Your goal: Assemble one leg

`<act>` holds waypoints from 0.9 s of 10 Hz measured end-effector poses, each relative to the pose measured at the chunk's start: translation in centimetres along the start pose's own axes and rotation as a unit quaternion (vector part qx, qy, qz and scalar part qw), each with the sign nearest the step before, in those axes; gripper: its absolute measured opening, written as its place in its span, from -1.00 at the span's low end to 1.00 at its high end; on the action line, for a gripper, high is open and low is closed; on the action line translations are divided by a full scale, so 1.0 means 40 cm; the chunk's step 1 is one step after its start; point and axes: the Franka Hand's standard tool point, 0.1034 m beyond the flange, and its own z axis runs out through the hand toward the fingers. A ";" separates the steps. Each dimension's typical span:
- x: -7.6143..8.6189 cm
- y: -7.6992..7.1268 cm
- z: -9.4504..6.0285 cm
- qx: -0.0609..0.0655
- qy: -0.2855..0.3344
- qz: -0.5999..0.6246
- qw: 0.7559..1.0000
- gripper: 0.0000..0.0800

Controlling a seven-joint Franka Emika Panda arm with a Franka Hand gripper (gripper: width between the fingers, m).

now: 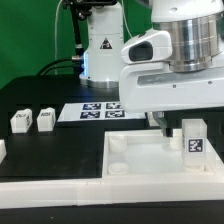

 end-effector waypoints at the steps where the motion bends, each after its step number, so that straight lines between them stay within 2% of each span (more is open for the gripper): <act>1: 0.000 0.003 0.001 0.001 -0.001 0.011 1.000 0.35; 2: 0.000 0.003 0.001 0.001 0.000 0.012 1.000 0.01; 3: -0.001 0.001 0.001 0.002 -0.001 0.032 0.999 0.01; 4: -0.002 0.007 0.003 0.002 -0.003 0.106 0.994 -0.26; 6: -0.002 0.007 0.003 0.003 -0.004 0.195 0.981 -0.26; 7: 0.000 0.006 0.003 0.011 -0.004 0.317 0.948 -0.26; 8: 0.000 0.004 0.005 0.017 -0.007 0.429 0.903 -0.26; 9: 0.000 -0.001 0.009 0.028 -0.009 0.518 0.855 -0.26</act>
Offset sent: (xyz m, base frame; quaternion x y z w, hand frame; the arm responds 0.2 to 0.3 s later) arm 0.0000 0.0000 0.0000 0.0000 0.0000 0.2667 0.9638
